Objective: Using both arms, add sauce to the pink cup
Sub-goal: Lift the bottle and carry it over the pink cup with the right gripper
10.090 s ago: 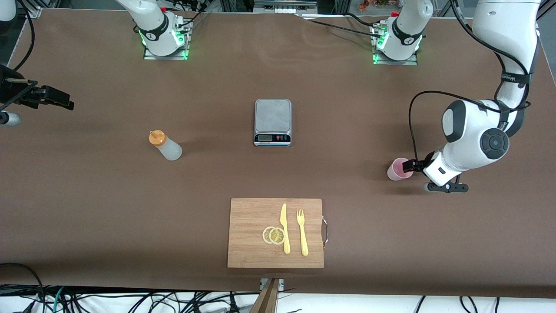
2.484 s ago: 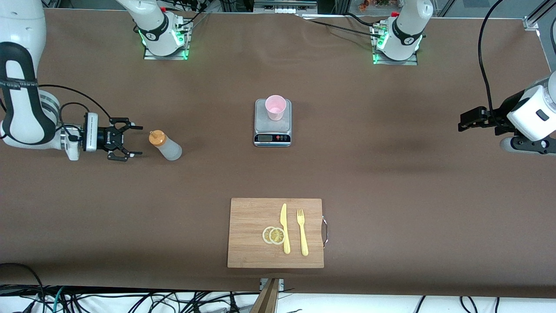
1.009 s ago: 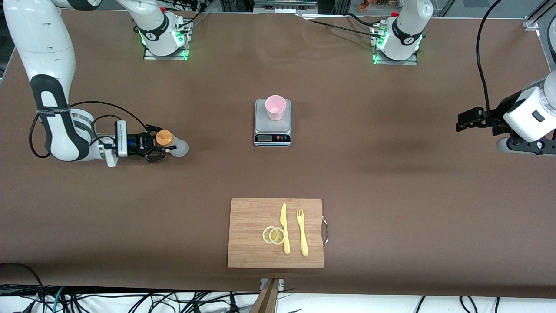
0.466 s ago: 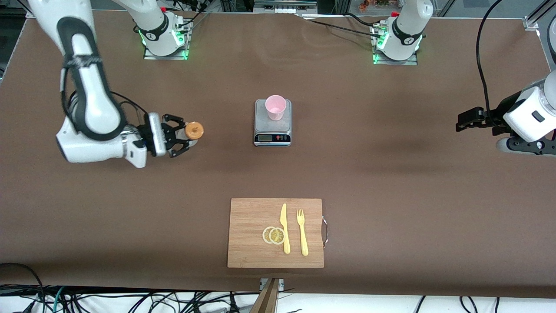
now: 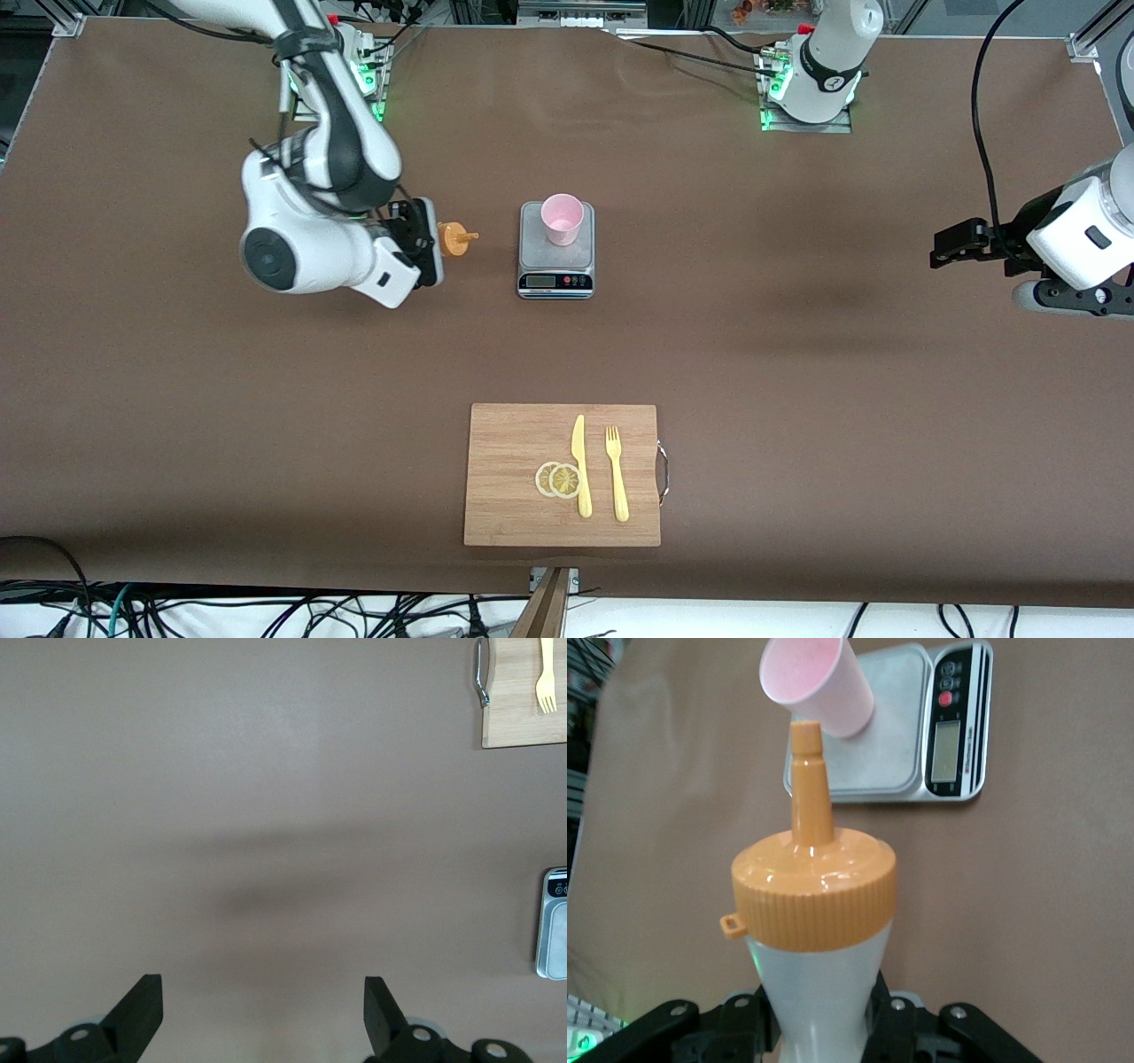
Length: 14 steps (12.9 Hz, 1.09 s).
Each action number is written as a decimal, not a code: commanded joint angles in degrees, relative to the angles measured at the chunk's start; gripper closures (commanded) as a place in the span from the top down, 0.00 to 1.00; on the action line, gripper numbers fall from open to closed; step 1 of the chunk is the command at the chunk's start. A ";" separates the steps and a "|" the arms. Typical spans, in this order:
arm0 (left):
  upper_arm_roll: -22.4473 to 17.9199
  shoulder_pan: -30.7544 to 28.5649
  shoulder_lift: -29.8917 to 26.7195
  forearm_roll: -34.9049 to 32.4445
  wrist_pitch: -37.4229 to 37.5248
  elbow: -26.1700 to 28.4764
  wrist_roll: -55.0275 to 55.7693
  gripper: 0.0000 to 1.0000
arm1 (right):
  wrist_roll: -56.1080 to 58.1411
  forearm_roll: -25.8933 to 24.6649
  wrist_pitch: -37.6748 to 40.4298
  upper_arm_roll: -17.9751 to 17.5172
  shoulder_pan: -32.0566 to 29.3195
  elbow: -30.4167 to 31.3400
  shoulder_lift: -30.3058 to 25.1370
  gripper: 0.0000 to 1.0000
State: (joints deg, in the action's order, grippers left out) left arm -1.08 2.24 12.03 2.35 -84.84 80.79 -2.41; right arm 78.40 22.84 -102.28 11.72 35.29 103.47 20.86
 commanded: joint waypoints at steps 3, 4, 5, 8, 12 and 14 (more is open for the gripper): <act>-0.15 -0.04 0.54 0.99 0.99 -1.25 0.39 1.00 | -24.31 -16.22 -2.40 0.41 14.00 0.24 -2.14 0.13; -0.15 -0.04 0.54 0.99 0.99 -1.25 0.48 1.00 | -27.22 -19.03 -2.57 0.41 16.20 0.24 -2.14 0.13; -0.15 -0.04 0.54 0.99 0.99 -1.34 0.48 1.00 | -30.47 -21.76 -2.58 0.41 18.22 0.24 -2.05 0.13; -0.15 -0.13 0.63 1.08 0.99 -1.25 0.39 1.00 | -41.19 -27.57 -2.14 0.41 24.11 0.24 -1.79 0.13; -0.24 -0.13 0.63 1.08 0.99 -1.25 0.30 1.00 | -48.06 -34.85 -1.79 0.41 28.33 0.24 -1.08 0.13; -0.24 -0.13 0.63 1.08 0.90 -1.25 0.30 1.00 | -51.58 -37.59 0.14 0.41 30.53 0.15 -0.64 0.13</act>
State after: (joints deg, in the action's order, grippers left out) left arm -1.15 2.20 12.12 2.35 -84.84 80.79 -2.41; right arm 30.16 -11.83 -104.16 11.53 63.29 103.57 20.32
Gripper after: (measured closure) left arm 0.000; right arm 0.639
